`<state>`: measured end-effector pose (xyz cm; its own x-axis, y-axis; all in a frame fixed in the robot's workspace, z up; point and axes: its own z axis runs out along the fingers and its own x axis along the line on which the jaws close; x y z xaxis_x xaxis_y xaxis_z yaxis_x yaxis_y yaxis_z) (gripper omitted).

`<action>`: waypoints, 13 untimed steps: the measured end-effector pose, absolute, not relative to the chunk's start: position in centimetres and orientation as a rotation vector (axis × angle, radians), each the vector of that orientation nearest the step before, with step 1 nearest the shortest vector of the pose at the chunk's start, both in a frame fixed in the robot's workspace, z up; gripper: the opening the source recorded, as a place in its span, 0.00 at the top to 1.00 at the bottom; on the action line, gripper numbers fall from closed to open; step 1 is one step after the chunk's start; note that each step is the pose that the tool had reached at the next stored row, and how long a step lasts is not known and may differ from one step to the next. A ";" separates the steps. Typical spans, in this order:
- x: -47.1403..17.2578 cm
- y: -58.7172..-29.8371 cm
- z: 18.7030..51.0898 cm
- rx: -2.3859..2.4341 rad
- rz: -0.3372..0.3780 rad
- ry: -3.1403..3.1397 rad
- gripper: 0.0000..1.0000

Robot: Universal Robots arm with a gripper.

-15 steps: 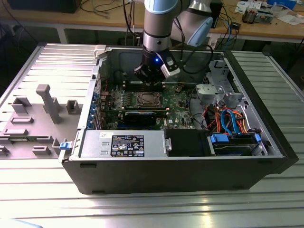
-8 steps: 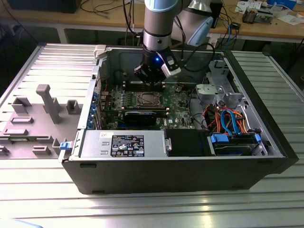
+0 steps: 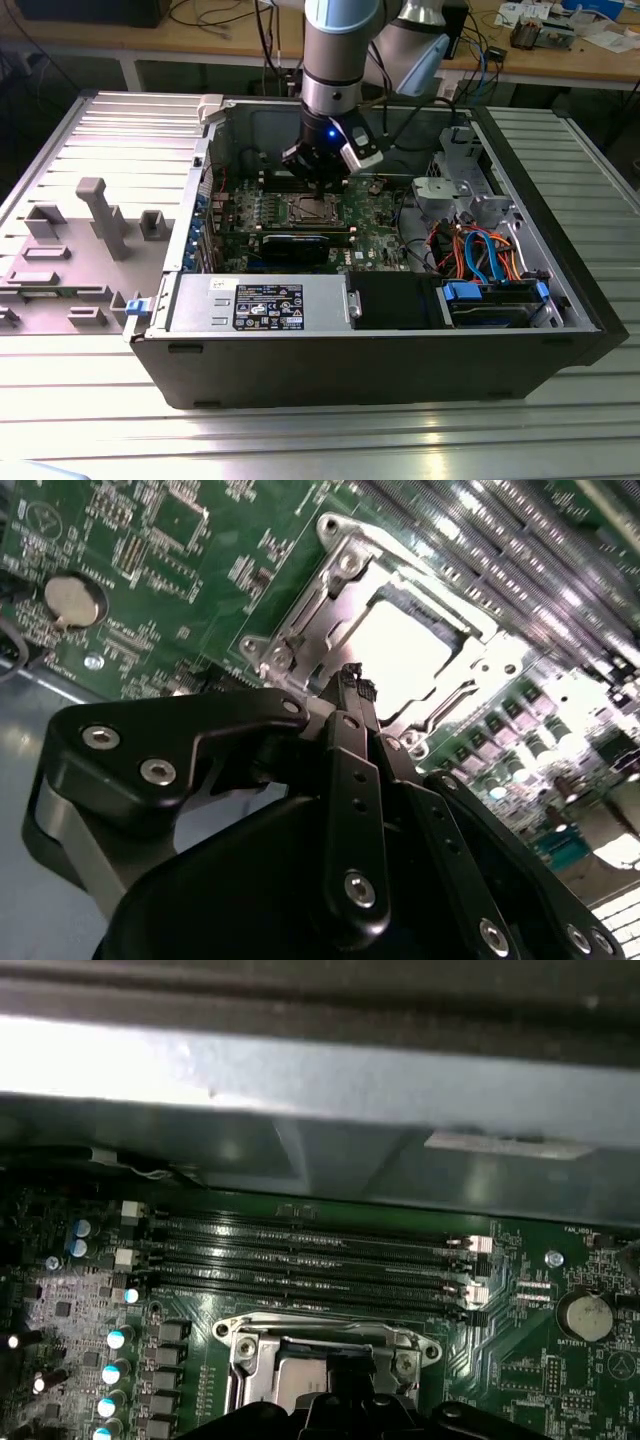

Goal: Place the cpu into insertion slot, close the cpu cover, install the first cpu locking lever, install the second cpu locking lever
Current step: 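Install the first cpu locking lever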

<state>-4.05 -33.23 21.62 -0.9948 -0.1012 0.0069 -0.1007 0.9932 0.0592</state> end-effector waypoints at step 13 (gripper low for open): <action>-4.0 -34.0 22.2 0.158 -0.084 -3.126 0.89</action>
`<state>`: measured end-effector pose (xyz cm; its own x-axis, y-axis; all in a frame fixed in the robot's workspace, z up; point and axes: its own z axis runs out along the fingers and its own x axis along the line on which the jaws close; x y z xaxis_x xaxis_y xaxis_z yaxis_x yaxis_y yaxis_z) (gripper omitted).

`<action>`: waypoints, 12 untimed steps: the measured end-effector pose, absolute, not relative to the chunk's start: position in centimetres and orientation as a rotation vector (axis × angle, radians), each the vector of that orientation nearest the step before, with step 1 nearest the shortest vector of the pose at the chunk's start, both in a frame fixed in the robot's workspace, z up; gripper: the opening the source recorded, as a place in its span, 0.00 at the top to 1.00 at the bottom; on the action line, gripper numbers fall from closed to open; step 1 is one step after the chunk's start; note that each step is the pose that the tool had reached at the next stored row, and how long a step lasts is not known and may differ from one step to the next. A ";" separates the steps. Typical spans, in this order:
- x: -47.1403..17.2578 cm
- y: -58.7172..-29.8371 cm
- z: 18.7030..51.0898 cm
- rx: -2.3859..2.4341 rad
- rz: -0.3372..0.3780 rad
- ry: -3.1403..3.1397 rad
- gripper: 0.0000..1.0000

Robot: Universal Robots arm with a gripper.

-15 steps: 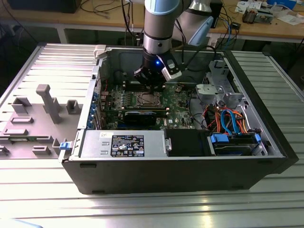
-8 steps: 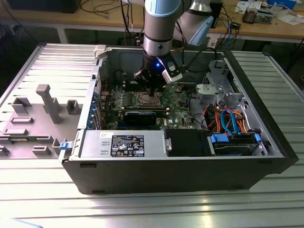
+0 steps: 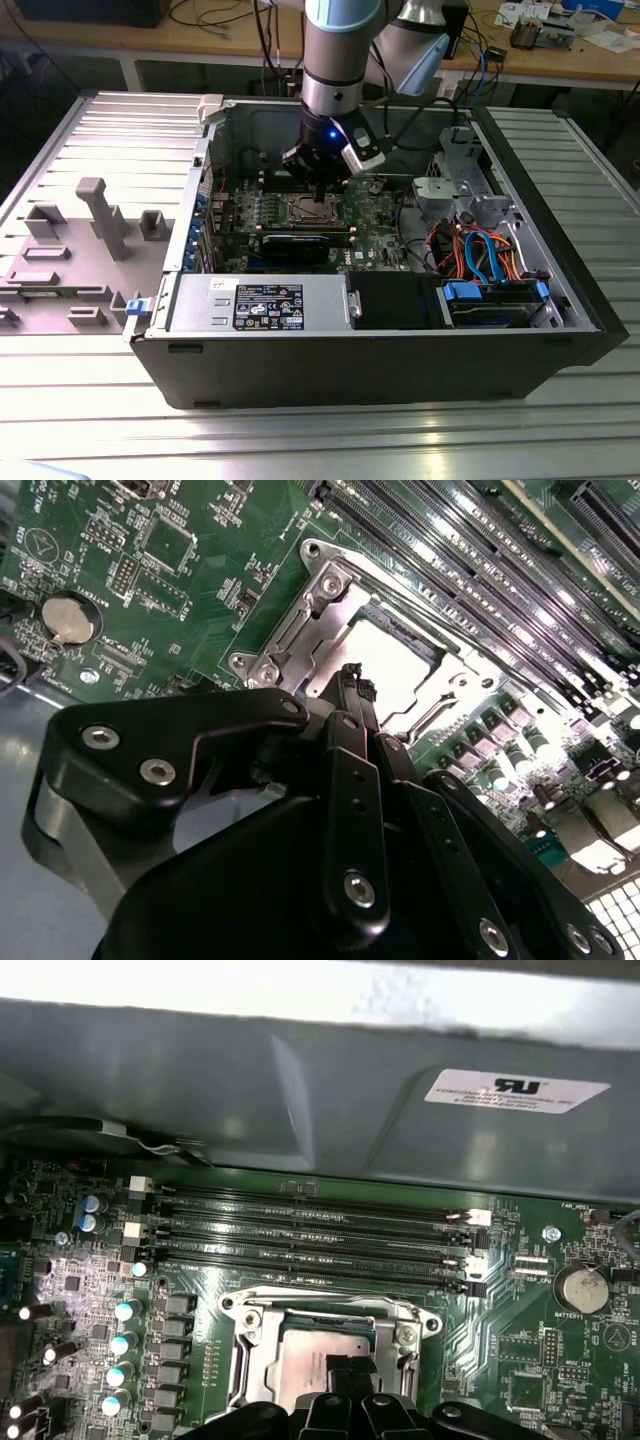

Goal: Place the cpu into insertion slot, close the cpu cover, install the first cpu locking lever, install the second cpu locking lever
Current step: 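Install the first cpu locking lever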

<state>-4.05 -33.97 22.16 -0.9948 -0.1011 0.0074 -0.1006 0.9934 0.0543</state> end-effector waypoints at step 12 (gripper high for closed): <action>-4.0 -34.0 23.2 0.158 -0.081 -3.126 0.89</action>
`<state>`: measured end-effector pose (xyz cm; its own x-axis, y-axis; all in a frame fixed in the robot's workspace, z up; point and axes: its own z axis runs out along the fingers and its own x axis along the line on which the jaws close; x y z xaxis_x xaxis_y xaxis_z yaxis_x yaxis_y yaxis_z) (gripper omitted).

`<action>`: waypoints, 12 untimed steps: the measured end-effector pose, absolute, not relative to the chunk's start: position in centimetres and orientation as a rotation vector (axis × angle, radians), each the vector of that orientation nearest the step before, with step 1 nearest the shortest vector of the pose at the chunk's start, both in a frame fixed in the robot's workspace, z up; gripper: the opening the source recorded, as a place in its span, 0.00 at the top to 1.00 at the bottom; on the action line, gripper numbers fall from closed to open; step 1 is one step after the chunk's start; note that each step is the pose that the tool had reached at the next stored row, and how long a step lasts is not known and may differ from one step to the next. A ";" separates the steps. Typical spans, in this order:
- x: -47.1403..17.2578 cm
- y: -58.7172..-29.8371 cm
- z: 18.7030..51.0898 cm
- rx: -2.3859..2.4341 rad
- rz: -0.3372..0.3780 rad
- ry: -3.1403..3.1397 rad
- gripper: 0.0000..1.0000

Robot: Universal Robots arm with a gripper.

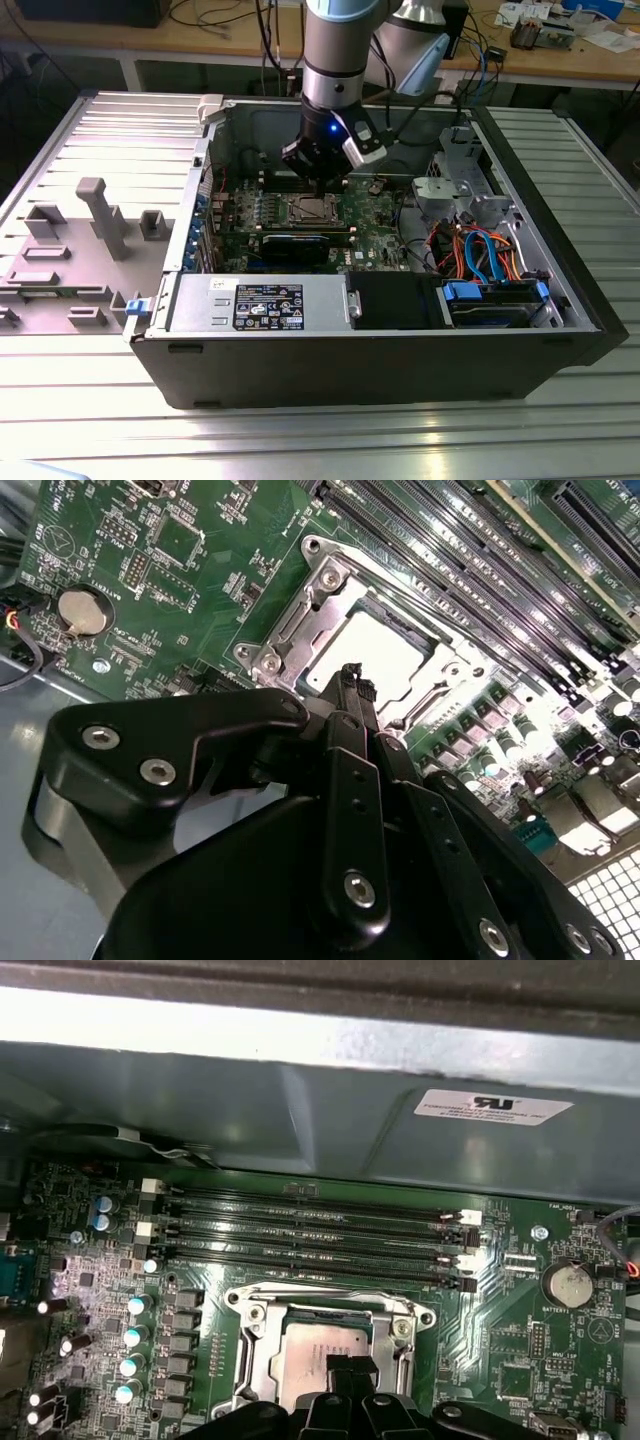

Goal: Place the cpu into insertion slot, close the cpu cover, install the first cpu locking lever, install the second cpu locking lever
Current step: 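Install the first cpu locking lever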

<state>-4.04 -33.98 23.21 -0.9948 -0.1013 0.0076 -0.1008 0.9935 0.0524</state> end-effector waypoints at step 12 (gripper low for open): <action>-4.0 -34.0 24.1 0.159 -0.069 -3.126 0.89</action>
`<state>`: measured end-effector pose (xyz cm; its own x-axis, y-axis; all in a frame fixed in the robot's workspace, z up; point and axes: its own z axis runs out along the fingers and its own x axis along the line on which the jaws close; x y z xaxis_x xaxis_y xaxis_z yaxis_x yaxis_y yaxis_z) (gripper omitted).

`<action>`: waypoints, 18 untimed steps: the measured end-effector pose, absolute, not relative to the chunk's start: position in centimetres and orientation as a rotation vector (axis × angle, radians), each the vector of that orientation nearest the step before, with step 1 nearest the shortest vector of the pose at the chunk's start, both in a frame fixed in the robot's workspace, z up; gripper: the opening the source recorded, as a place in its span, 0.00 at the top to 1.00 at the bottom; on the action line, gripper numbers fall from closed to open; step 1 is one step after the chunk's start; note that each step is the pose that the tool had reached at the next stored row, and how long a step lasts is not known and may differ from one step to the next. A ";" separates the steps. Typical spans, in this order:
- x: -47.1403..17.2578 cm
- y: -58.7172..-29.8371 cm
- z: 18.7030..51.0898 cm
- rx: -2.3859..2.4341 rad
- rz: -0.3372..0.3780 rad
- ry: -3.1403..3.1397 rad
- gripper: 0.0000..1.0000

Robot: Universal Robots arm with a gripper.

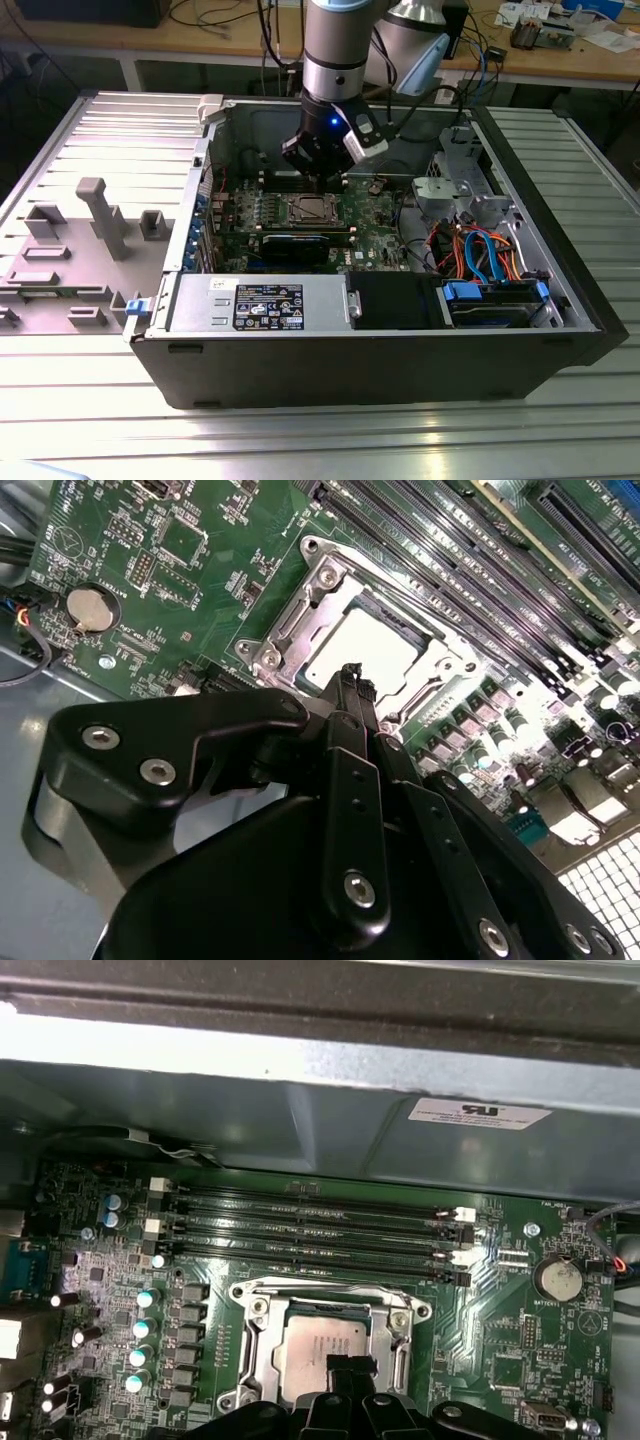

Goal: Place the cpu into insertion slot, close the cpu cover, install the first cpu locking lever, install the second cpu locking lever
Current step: 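Install the first cpu locking lever, then install the second cpu locking lever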

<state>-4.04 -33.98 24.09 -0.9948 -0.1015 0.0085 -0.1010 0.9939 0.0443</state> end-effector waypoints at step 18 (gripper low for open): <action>-4.0 -34.1 24.3 0.159 -0.068 -3.126 0.89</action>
